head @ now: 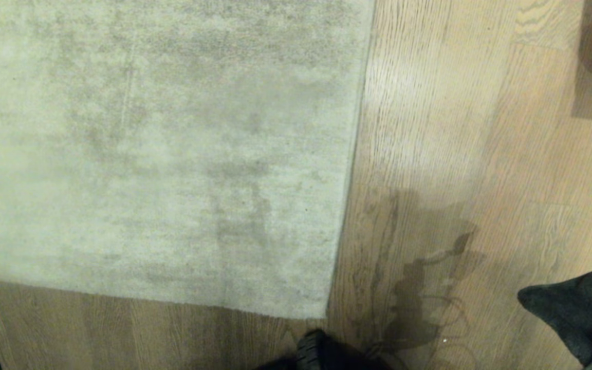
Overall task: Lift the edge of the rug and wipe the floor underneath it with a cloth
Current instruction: Put down the rag
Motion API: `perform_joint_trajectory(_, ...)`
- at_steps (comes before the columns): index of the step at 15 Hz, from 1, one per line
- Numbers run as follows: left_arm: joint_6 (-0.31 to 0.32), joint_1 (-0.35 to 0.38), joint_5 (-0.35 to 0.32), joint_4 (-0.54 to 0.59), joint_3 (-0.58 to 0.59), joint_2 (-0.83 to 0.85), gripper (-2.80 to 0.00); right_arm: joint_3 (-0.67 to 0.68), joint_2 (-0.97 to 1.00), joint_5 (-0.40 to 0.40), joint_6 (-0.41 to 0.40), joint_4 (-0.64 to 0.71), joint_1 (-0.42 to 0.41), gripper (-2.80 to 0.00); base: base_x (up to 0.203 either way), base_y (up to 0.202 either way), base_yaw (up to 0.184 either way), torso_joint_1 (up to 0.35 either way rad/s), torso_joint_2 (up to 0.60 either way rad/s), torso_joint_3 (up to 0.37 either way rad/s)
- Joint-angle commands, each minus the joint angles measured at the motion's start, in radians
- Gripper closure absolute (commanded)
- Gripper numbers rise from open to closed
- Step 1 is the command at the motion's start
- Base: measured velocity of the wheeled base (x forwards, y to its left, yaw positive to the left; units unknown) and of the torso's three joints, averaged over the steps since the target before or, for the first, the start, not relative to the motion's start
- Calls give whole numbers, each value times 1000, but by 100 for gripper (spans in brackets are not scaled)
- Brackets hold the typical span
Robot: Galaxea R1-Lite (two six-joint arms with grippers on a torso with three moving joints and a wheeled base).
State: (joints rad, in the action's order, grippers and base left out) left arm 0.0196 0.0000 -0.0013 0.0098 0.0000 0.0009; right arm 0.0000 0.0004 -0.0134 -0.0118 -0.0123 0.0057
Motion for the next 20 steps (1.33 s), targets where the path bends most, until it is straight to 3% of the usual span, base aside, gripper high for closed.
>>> perform_joint_trajectory(1, 0, 0, 0, -1, 0, 1, 0, 0, 1, 0, 0, 0, 0, 0, 0, 0, 0, 0, 0, 0)
perform_joint_trajectory(4, 0, 0, 0, -2, 0, 1, 0, 0, 1, 0, 0, 0, 0, 0, 1, -78, 4, 2, 2, 2)
perform_joint_trajectory(20, 0, 0, 0, -1, 0, 1, 0, 0, 0, 0, 0, 0, 0, 0, 0, -194, 1, 3, 2, 3)
